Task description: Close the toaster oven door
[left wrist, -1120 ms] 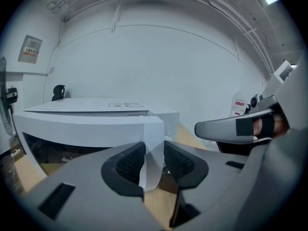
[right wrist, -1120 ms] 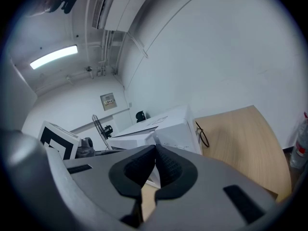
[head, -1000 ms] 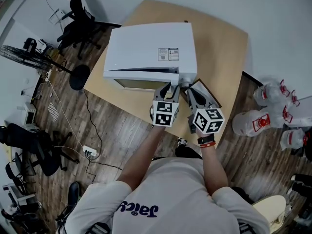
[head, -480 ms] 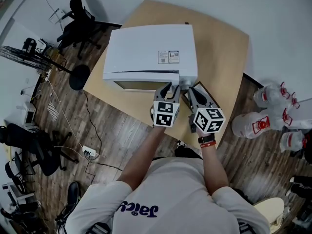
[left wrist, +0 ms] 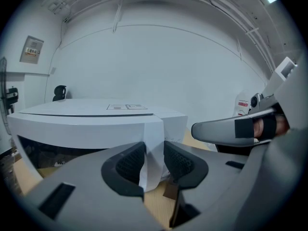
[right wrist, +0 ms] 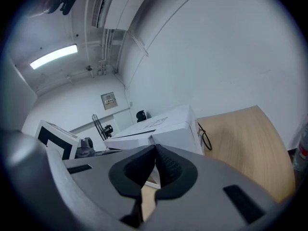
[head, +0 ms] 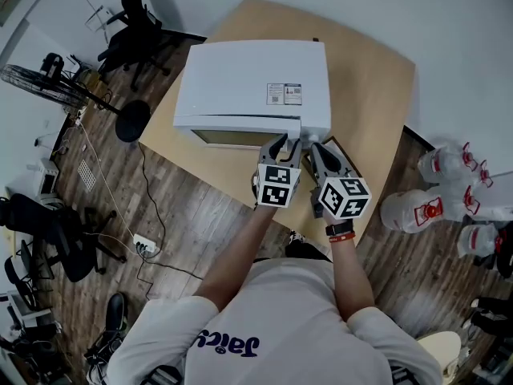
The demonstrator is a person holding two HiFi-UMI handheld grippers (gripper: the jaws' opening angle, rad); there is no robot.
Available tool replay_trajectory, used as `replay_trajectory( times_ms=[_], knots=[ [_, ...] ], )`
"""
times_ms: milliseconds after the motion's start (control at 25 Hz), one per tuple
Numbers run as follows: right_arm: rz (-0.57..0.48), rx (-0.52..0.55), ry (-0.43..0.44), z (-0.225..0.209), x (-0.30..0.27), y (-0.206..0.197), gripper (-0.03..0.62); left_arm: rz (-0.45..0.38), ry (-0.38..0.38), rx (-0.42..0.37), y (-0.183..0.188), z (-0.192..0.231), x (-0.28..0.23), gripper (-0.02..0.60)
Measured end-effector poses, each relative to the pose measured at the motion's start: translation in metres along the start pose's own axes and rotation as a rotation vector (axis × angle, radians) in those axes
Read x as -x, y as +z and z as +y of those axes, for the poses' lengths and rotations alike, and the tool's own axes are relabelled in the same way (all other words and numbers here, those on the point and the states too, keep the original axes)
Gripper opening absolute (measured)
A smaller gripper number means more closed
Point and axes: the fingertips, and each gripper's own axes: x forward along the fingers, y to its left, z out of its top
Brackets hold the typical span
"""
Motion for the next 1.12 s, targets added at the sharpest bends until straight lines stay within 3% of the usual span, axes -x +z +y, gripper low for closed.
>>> replay_trajectory(
  times_ms=[320, 600, 1120],
  knots=[
    [-0.004, -0.015, 0.006, 0.006, -0.002, -0.002, 0.015, 0.008, -0.001, 0.015, -0.001, 0.003, -0.008, 0.143],
    [-0.003, -0.025, -0.004, 0.012, 0.004, -0.01, 0.015, 0.03, -0.023, 0.009, -0.007, 0.008, -0.002, 0.101],
    [-0.052, 0.031, -0.085, 0.05, 0.056, -0.029, 0.014, -0.081, 0.012, 0.043, -0.013, 0.027, 0.114, 0.084]
  ],
)
